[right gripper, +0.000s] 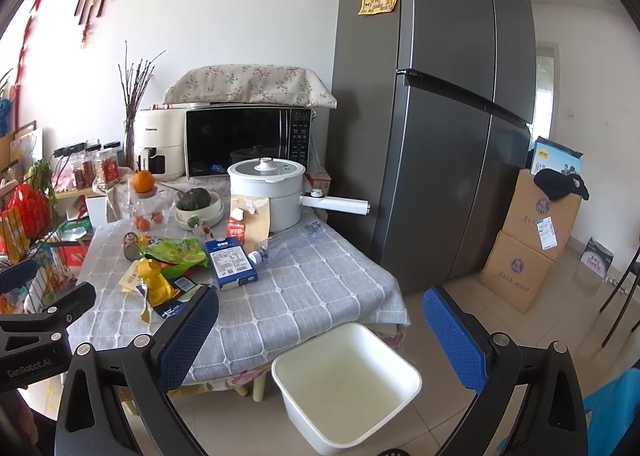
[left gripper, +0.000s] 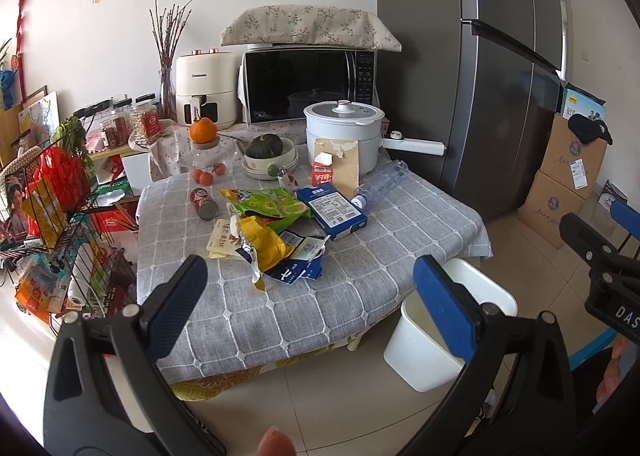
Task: Collect trash
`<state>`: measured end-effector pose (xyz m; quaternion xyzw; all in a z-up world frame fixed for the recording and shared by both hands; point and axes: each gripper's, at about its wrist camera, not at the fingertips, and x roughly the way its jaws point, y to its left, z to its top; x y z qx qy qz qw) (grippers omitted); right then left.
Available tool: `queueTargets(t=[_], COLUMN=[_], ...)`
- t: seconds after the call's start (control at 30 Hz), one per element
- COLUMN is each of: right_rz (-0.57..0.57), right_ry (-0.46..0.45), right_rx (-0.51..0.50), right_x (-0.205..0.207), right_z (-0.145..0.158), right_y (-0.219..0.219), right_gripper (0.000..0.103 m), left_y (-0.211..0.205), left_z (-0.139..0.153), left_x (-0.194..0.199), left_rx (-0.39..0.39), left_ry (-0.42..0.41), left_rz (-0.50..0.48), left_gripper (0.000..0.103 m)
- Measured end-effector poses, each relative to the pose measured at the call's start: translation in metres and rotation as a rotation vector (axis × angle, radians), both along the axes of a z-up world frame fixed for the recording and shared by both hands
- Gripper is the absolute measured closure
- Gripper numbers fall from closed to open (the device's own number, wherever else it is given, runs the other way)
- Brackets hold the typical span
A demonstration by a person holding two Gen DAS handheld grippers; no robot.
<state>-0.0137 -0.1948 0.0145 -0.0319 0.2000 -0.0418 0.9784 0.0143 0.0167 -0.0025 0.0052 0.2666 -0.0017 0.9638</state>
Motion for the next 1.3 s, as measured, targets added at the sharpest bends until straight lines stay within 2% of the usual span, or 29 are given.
queueTargets(t=[0.1, 0.27, 0.37, 0.47, 0.57, 0.63, 0.7, 0.77, 0.9, 1.0, 1.1, 1.23, 1.3], right_rz=[0.022, 0.066, 0.152, 0.232, 0.233, 0.21, 0.194, 0.203, 0.198, 0.203, 0.2, 0.211, 0.221], right_ry=[0.027, 0.12, 0.244, 0.391, 0.475, 0.494, 0.578, 0.626, 0.609, 0.59, 0.588, 0.584, 0.589], right_rx=[-0.009, 0.023, 0.065, 0.124, 0.137, 0.151, 0.173, 0.214, 0.257, 0.242, 0.216, 0.184, 0.18], right_x=[0.014, 0.05, 0.087, 0.13, 0.165, 0.183, 0.199, 0.211, 0.226, 0.235, 0.243, 0.256, 0.262], right_z=[-0.001, -0.003, -0.011, -0.026, -0.046, -0.063, -0.085, -0.097, -0.095, -0.09, -0.09, -0.096, -0.1], right_y=[-0.002, -0.014, -0.017, -0.019, -0.02, -0.024, -0.028, -0.034, -0.036, -0.028, -0.018, -0.003, 0.005], right_gripper=[0.0, 0.0, 0.0, 0.0, 0.0, 0.0, 0.0, 0.0, 0.0, 0.0, 0.0, 0.0, 0.0], left_y=[0.01, 0.026, 0.029, 0.033, 0.044, 0.05, 0.057, 0.063, 0.075, 0.082, 0.084, 0.09, 0.093], left_z=[-0.002, -0.018, -0.031, -0.046, -0.065, -0.079, -0.095, -0.111, -0.136, -0.152, -0.165, -0.178, -0.178], left_x=[0.015, 0.053, 0.077, 0.112, 0.146, 0.166, 0.187, 0.204, 0.235, 0.249, 0.261, 0.27, 0.269], left_rx=[-0.016, -0.074, -0.053, -0.009, -0.002, -0.032, -0.092, -0.135, -0.171, -0.2, -0.193, -0.261, -0.293], left_ry=[0.014, 0.132, 0.169, 0.289, 0.389, 0.442, 0.489, 0.529, 0.551, 0.554, 0.543, 0.52, 0.502], left_rz=[-0.02, -0.074, -0.094, -0.075, -0.032, -0.018, -0.022, 0.002, 0.079, 0.124, 0.163, 0.189, 0.201], left_gripper=[0.001, 0.001, 0.001, 0.001, 0.001, 0.001, 0.001, 0.001, 0.003, 0.005, 0.005, 0.006, 0.015])
